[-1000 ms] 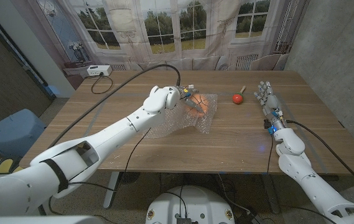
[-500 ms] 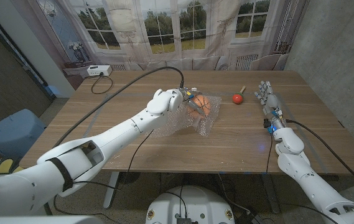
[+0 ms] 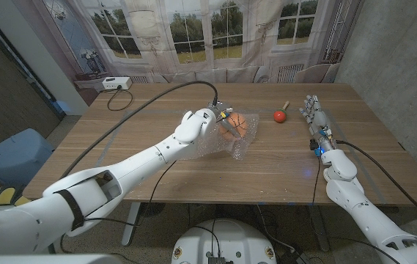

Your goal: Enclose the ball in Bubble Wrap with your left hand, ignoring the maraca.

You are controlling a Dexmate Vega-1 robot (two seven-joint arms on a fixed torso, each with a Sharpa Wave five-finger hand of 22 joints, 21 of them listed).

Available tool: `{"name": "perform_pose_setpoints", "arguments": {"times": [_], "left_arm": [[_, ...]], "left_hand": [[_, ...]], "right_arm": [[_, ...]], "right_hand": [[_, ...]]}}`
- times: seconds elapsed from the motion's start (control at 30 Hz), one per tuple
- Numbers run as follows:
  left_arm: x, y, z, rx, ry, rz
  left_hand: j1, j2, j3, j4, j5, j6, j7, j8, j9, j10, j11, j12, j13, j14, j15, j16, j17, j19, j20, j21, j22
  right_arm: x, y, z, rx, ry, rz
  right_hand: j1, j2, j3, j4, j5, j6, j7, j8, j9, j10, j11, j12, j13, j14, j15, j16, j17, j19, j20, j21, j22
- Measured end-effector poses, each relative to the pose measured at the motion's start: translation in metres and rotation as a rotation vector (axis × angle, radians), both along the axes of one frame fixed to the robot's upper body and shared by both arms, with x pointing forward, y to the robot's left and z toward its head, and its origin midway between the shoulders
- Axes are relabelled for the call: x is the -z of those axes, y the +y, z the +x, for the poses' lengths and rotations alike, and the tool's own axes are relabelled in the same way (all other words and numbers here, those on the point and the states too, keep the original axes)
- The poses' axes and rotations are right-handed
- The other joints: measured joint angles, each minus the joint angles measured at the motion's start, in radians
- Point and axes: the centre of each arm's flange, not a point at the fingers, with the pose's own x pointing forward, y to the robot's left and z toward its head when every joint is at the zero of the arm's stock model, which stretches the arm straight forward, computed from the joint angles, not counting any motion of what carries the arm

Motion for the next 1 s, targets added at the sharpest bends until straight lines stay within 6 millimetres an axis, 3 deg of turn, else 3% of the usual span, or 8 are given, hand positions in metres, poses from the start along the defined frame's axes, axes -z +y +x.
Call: {"name": "perform_pose_setpoints", "arguments": {"times": [0.17, 0.33, 0.5, 0.77, 1.0], "left_arm": [[0.003, 0.002, -0.003, 0.004, -0.055, -0.021], [0.004, 0.005, -0.005, 0.008, -0.106, -0.044], [0.003, 0.008, -0.008, 0.015, -0.156, -0.073], [0.0, 0.01, -0.016, 0.046, -0.24, -0.172], [-0.008, 0.013, -0.023, 0.085, -0.327, -0.309]], "left_hand": [[0.005, -0.005, 0.0, 0.0, -0.001, 0.037, 0.001, 0.015, 0.004, 0.028, -0.002, 0.018, 0.023, 0.03, -0.023, 0.003, 0.015, 0.01, -0.007, 0.032, 0.005], [0.007, -0.007, 0.0, 0.0, -0.001, 0.044, 0.004, 0.023, 0.001, 0.036, 0.002, 0.029, 0.037, 0.046, -0.021, 0.009, 0.024, 0.014, -0.004, 0.052, 0.005], [0.012, -0.012, 0.0, 0.0, -0.001, 0.069, 0.03, 0.024, -0.002, 0.036, 0.002, 0.033, 0.045, 0.057, -0.021, 0.012, 0.029, 0.014, -0.004, 0.059, 0.005], [0.012, -0.012, 0.0, 0.0, -0.001, 0.075, 0.035, 0.024, -0.005, 0.038, 0.004, 0.033, 0.057, 0.059, -0.019, 0.012, 0.033, 0.006, -0.004, 0.072, 0.005], [0.012, -0.012, 0.0, 0.0, 0.005, 0.079, 0.034, 0.024, -0.007, 0.038, 0.004, 0.04, 0.06, 0.059, -0.019, 0.007, 0.035, 0.001, 0.002, 0.08, 0.009]], "right_arm": [[0.0, 0.0, 0.0, 0.001, 0.0, 0.0], [0.0, -0.001, 0.0, 0.002, -0.002, 0.0], [-0.001, -0.002, -0.001, 0.004, -0.004, -0.001], [-0.002, -0.003, -0.003, 0.003, -0.008, -0.008], [-0.003, -0.002, -0.004, -0.012, -0.004, -0.02]], "right_hand": [[-0.003, 0.003, 0.004, -0.004, 0.004, 0.0, 0.0, 0.0, 0.0, 0.0, 0.0, 0.0, 0.0, 0.0, 0.0, 0.0, 0.0, 0.0, 0.0, 0.0, 0.0], [-0.004, 0.004, 0.004, -0.004, 0.004, 0.0, 0.0, 0.0, 0.0, 0.0, 0.0, 0.0, 0.0, 0.0, 0.0, 0.0, 0.0, 0.0, 0.0, 0.0, 0.0], [-0.004, 0.004, 0.004, -0.004, 0.004, 0.0, 0.0, 0.0, 0.0, 0.0, 0.0, 0.0, 0.0, 0.0, 0.0, 0.0, 0.0, 0.0, 0.0, 0.0, 0.0], [-0.004, 0.004, 0.004, -0.004, 0.004, 0.0, 0.0, 0.0, 0.0, 0.0, 0.0, 0.0, 0.0, 0.0, 0.0, 0.0, 0.0, 0.0, 0.0, 0.0, 0.0], [0.009, 0.017, 0.018, -0.018, 0.004, 0.004, -0.004, 0.0, 0.0, 0.0, 0.0, 0.0, 0.0, 0.0, 0.0, 0.0, -0.002, 0.016, -0.002, 0.0, -0.002]]}}
